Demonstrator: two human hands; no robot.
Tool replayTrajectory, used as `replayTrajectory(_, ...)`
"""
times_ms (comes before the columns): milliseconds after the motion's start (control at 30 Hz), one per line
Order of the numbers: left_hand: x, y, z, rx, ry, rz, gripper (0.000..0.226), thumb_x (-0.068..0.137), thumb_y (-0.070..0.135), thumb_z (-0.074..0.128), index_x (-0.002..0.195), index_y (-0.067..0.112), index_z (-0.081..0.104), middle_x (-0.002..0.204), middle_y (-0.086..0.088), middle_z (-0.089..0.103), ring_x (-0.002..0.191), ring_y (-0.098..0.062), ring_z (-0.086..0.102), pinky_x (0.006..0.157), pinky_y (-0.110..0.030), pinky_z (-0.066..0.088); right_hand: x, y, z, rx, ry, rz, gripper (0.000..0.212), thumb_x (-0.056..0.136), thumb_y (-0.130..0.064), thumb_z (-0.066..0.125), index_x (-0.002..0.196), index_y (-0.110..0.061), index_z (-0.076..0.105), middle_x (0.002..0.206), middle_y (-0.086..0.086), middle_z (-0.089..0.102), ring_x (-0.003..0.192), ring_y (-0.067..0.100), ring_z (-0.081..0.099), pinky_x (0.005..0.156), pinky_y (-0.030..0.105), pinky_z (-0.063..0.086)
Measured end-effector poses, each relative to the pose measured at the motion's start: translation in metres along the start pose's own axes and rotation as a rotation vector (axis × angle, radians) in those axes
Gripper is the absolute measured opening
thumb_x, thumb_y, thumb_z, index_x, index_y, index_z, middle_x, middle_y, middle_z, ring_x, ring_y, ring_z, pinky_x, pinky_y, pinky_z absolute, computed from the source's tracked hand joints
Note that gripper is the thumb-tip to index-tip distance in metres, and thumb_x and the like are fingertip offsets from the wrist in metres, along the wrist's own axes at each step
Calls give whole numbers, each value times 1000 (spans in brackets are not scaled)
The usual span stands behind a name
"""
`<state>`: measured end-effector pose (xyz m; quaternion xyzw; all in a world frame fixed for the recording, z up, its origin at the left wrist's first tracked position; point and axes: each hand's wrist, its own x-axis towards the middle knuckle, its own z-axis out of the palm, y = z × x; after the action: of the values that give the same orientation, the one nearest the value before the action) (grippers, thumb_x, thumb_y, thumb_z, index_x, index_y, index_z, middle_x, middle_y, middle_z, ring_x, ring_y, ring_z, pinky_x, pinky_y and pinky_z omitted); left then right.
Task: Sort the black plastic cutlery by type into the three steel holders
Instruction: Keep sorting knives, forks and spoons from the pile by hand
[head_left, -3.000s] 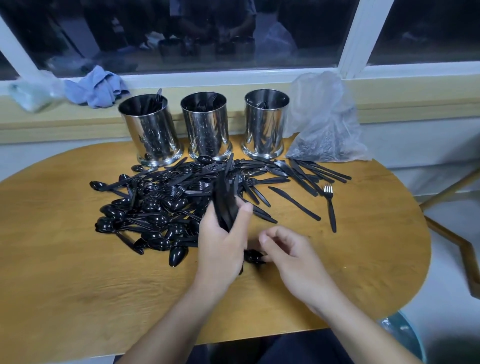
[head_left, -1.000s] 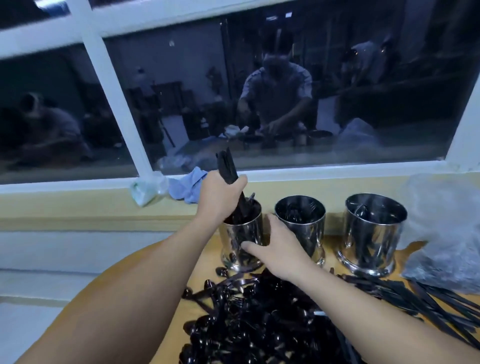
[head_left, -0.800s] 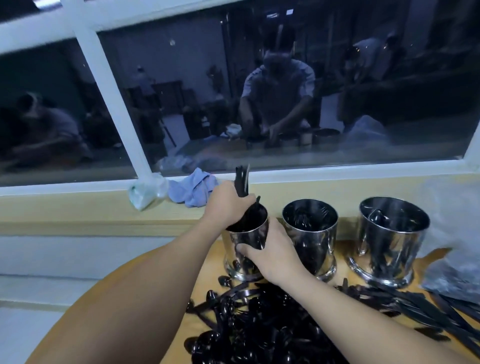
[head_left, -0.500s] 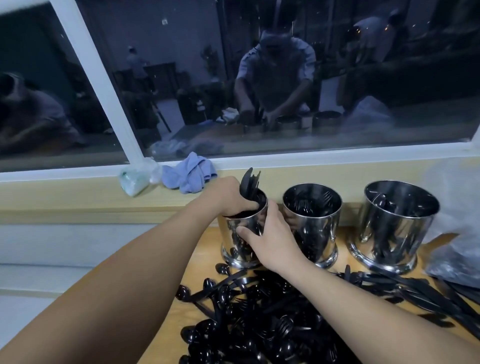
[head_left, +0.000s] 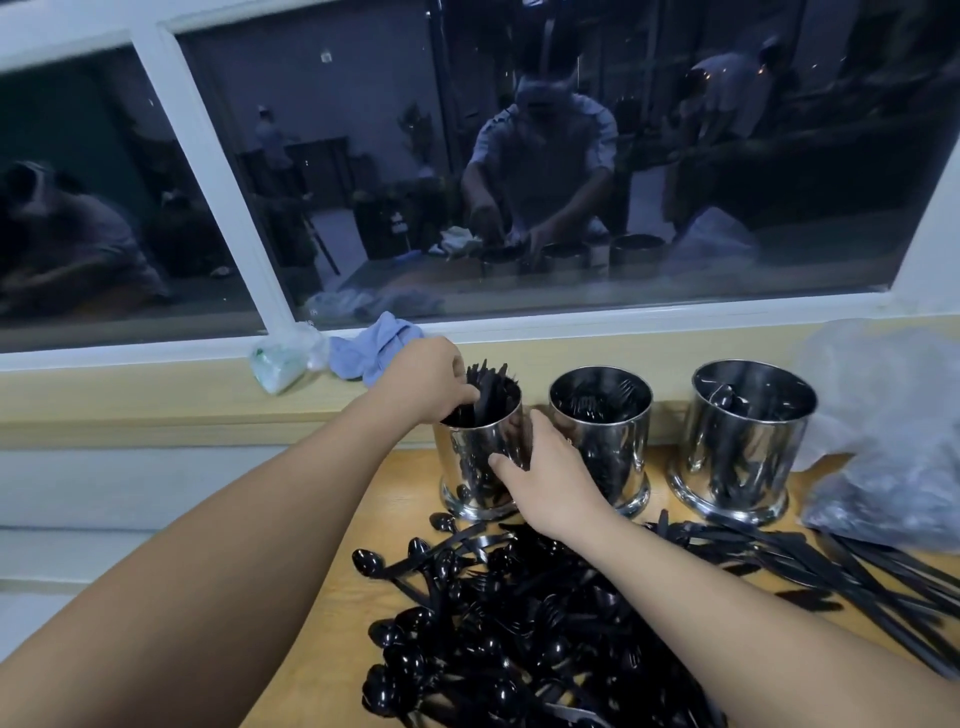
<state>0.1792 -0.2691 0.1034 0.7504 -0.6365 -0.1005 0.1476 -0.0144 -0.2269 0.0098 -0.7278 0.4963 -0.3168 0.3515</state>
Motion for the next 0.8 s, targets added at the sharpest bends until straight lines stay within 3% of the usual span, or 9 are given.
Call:
replayTrajectory(67, -21, 5, 0, -21, 73, 46, 28, 98, 25, 77, 78, 6, 70, 79, -14, 75, 75, -34, 67, 68, -42, 56, -21, -3, -14, -13, -16, 9, 68, 107, -42, 66, 164, -21, 35, 159, -2, 49, 147, 20, 48, 115, 29, 37)
replayTrajectory(133, -51, 16, 3, -84, 134, 110, 27, 101, 24, 74, 75, 14, 73, 74, -3, 74, 76, -28, 70, 66, -38, 54, -46, 2, -30, 7, -17, 6, 65, 105, -43, 68, 162, -24, 42, 153, -6, 55, 135, 12, 57, 113, 30, 46)
replayTrajectory(233, -107, 46, 16, -270, 108, 201, 28, 104, 29, 74, 77, 22, 76, 67, 1, 72, 58, -15, 59, 57, -31, 48, -92, 20, -58, 22, 27, 25, 31, 103, -41, 71, 132, -28, 66, 113, -11, 69, 99, 1, 66, 94, 25, 57)
replayTrajectory(300, -144, 72, 33, -455, 15, 218, 27, 105, 31, 74, 80, 20, 78, 69, -3, 75, 53, -15, 54, 54, -28, 44, -127, 36, -79, 50, 82, 52, 8, 103, -37, 71, 107, -29, 72, 93, -11, 69, 80, 1, 63, 81, 24, 57)
replayTrajectory(433, -207, 126, 88, -636, -163, 242, 25, 106, 33, 73, 84, 22, 79, 77, -2, 78, 61, -14, 60, 61, -33, 51, -193, 82, -121, -23, 184, 107, 27, 107, -33, 63, 82, -22, 66, 71, -1, 64, 62, 7, 53, 65, 32, 47)
replayTrajectory(633, -260, 191, 175, -772, -293, 155, 24, 108, 31, 70, 89, 20, 81, 79, 3, 79, 63, -10, 66, 63, -26, 50, -266, 151, -177, -190, 299, 171, 24, 105, -24, 68, 81, -23, 65, 71, -9, 63, 65, 7, 55, 66, 36, 47)
replayTrajectory(733, -277, 212, 204, -777, -288, 83, 22, 108, 27, 68, 91, 21, 81, 77, 3, 77, 59, -5, 65, 57, -20, 48, -277, 175, -195, -318, 285, 178, 9, 98, -31, 79, 103, -24, 75, 96, -8, 69, 78, 2, 60, 75, 27, 46)
replayTrajectory(800, -285, 219, 219, -778, -281, 38, 23, 107, 24, 66, 90, 19, 80, 74, 3, 75, 56, -3, 62, 55, -21, 48, -274, 193, -200, -500, 207, 175, 25, 95, -38, 82, 114, -23, 76, 109, -1, 65, 97, 14, 64, 85, 31, 50)
